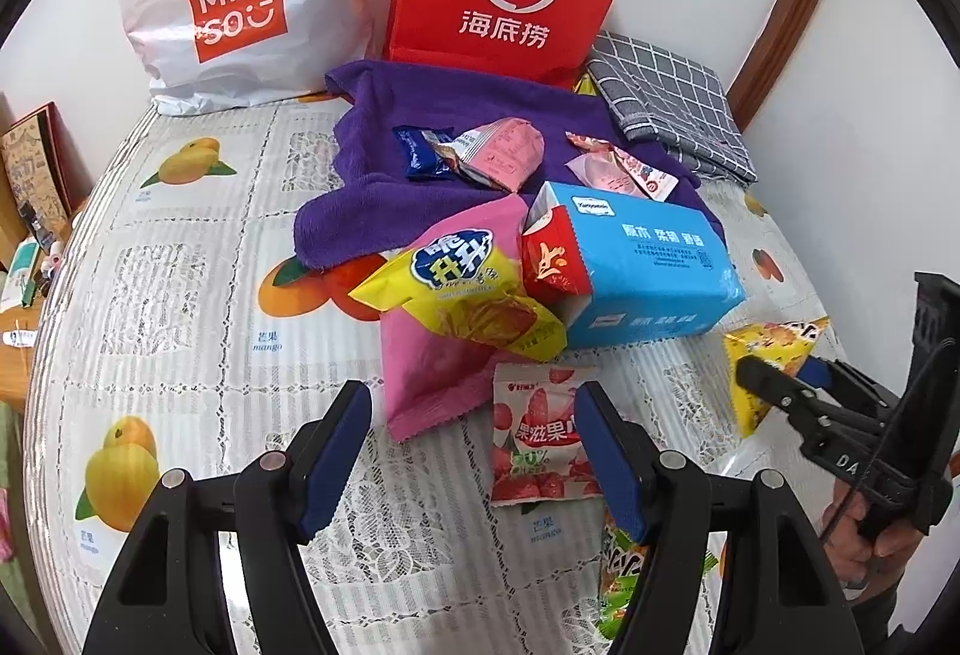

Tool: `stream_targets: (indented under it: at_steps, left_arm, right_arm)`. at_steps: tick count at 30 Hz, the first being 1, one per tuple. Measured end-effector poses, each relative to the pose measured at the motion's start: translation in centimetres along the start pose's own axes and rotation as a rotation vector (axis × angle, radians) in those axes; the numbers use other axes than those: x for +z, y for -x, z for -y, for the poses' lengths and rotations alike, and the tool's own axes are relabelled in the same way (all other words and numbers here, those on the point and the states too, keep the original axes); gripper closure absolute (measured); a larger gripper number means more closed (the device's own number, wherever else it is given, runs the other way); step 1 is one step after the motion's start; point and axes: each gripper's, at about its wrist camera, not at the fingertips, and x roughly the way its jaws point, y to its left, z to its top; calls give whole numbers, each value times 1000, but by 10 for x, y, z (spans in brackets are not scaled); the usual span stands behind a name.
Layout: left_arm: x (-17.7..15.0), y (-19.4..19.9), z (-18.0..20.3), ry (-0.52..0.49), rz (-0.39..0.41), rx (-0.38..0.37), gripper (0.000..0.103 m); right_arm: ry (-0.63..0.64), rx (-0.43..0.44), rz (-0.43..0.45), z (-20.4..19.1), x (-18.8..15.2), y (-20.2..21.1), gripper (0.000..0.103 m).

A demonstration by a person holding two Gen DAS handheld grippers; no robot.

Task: Organize snacks
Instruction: 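Grasp the yellow triangular snack bag with the right gripper and lift it, then grasp the yellow and pink chip bag with the left gripper and lift it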

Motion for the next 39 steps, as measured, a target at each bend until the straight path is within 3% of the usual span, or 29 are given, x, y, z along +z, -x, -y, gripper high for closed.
stream_targets:
  at_steps: [9,28,36,39]
  left_arm:
    - [1,-7,-4,20,-12,-6,36]
    - [37,-49,-3,103,-19,-11,36]
    - [40,-52,-5,90,-11,-2,52]
    - [37,-48,-8,97,-9,-11,52]
  right_arm:
    - [-25,-3,8,16,-4,4,46]
    - [-60,-5,-9,40,-4,-4,46]
    - [-67,-15,-27,42,-3,-11,46]
    - [-66,-14,-27,41,-2,-10,46]
